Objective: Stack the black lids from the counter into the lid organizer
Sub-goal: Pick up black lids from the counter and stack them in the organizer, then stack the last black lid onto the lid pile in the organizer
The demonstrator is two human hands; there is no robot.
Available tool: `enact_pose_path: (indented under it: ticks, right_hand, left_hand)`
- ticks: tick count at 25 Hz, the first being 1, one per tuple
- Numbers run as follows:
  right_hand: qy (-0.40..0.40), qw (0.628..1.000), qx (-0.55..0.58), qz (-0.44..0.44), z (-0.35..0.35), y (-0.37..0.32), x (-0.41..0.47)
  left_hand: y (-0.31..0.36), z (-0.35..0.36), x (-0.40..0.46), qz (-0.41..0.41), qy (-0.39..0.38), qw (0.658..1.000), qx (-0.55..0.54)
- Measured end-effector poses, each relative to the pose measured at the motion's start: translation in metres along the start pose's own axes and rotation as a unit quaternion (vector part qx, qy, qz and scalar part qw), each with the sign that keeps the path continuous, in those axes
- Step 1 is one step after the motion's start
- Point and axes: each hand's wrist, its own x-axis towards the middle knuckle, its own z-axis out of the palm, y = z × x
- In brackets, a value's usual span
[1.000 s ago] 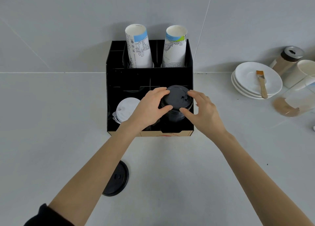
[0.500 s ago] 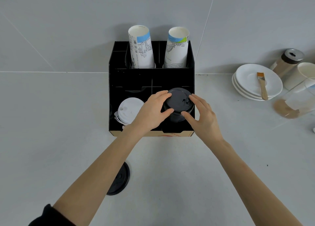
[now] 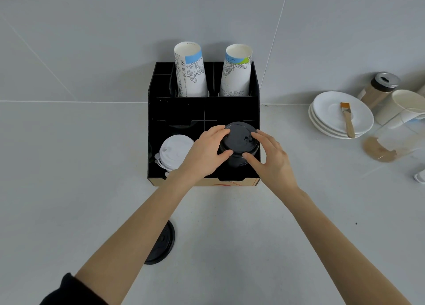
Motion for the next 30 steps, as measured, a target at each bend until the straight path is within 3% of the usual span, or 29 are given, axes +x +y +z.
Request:
enact_pose_path:
  ticks: [7, 19, 24, 30]
  right_hand:
    - [0.015, 0.999, 0.041, 0.023, 0.004, 0.000, -0.004]
    - [0.041, 0.998, -0.024, -0.034, 0.006, -0.021, -0.014]
    - [-0.009, 0.996, -0.026, -0.089, 0.028, -0.040, -0.037]
    - [-0.124, 0.980, -0.034, -0.150, 0.068, -0.056, -0.070]
  left_hand:
    - [0.000, 0.001, 0.000, -0.006, 0.003, 1.000, -0.006]
    - [-0.009, -0.019, -0.027, 0.002, 0.022, 1.000, -0.008]
    - [-0.029, -0.028, -0.071, -0.046, 0.033, 0.998, -0.034]
    - [-0.066, -0.031, -0.131, -0.097, 0.047, 0.994, -0.034]
